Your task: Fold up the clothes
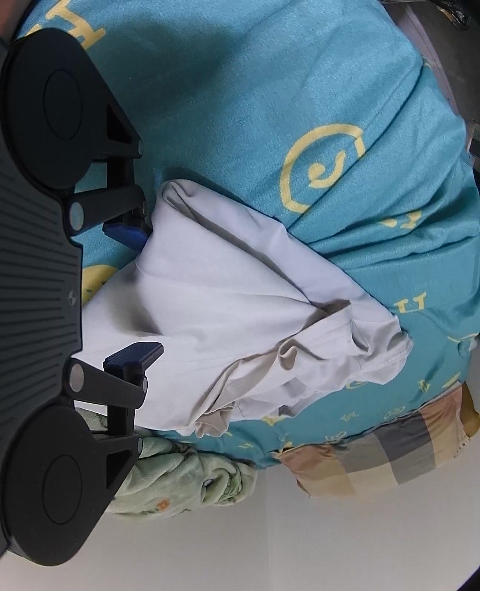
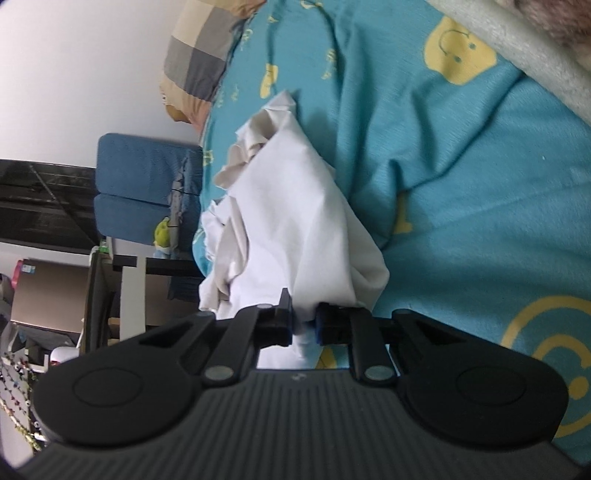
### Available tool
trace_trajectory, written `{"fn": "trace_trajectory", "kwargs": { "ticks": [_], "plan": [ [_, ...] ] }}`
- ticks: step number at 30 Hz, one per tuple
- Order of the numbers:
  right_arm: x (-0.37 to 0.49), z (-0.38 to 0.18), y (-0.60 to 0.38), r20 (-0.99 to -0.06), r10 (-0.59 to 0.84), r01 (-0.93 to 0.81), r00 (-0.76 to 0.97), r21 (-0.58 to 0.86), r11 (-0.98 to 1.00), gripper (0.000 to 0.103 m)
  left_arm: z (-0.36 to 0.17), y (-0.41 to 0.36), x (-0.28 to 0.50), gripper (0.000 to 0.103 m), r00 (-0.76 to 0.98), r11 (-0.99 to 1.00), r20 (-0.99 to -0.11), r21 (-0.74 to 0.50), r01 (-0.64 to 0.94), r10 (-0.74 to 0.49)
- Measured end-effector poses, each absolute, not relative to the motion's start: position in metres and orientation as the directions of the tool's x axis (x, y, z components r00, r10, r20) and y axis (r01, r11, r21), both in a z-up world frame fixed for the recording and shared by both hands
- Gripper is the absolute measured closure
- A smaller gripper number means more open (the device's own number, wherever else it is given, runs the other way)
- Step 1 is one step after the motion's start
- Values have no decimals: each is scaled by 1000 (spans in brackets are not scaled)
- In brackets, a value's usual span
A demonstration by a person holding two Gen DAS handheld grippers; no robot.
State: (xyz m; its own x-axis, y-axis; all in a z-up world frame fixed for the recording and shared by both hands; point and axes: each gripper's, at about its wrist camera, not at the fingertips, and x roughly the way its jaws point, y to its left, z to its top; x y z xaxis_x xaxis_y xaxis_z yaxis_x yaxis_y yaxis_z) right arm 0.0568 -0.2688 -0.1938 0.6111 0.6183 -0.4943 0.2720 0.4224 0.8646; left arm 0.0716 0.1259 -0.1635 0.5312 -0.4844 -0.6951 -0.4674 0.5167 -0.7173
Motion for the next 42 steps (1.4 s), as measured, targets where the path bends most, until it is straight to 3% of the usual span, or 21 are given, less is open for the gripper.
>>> {"fn": "trace_trajectory", "kwargs": {
  "ticks": [4,11,17,22,25,26,28,30,33,42],
  "plan": [
    [59,-192,-270,-476,625,259,619,875,410,89,-159,127,66,43,532,509,-683,-729,-458,-500],
    [60,-181,-271,-393,646,191,654,912,362,90,-165,124,65,28,530,443,-639,-769,-461,-558],
    [62,-177,-270,-362,653,169,665,925,341,91,-184,115,62,26,503,325,-569,-807,-493,-650],
    [62,-174,-270,-335,659,146,673,934,326,91,-193,118,59,26,537,271,-548,-817,-509,-642],
    [63,-173,-270,-333,658,139,675,934,330,91,-193,128,58,32,589,259,-558,-816,-516,-584],
    [64,-173,-270,-335,657,138,675,932,334,91,-194,131,58,39,605,244,-551,-821,-516,-575],
    [65,-174,-270,-346,654,138,673,927,349,91,-193,135,57,57,628,231,-547,-825,-516,-553],
    [66,-174,-270,-348,654,137,672,926,352,91,-190,137,56,84,645,238,-549,-828,-508,-531],
    [67,-170,-268,-355,652,126,670,920,371,91,-176,139,56,92,675,272,-539,-841,-469,-504],
    [32,-102,-268,-375,634,68,676,889,452,92,-84,133,7,94,727,373,-494,-863,-341,-477]
  ]
}}
